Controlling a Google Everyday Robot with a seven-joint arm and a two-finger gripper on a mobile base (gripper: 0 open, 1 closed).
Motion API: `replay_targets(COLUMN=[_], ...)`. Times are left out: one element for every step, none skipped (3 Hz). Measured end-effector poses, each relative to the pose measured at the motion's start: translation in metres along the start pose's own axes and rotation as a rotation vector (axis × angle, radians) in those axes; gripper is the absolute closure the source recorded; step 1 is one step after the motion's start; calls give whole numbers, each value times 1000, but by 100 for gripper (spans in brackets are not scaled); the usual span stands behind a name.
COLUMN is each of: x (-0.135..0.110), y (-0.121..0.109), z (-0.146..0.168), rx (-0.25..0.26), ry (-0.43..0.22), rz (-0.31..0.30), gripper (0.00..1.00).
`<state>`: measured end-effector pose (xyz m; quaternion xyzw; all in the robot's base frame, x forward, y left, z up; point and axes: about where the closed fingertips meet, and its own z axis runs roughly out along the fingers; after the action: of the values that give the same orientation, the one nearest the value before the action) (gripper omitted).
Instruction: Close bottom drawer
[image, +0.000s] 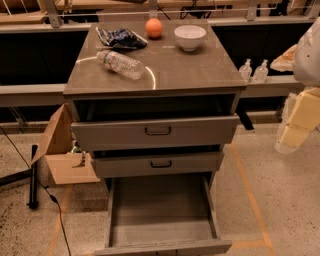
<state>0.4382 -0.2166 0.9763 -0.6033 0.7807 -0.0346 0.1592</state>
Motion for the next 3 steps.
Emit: replay_targets(x=[0, 3, 3], y=[0, 5, 21], z=[0, 7, 44], rx=[3, 31, 23], ry=[0, 4, -27], rz=[3, 39, 44], gripper=[0, 0, 16])
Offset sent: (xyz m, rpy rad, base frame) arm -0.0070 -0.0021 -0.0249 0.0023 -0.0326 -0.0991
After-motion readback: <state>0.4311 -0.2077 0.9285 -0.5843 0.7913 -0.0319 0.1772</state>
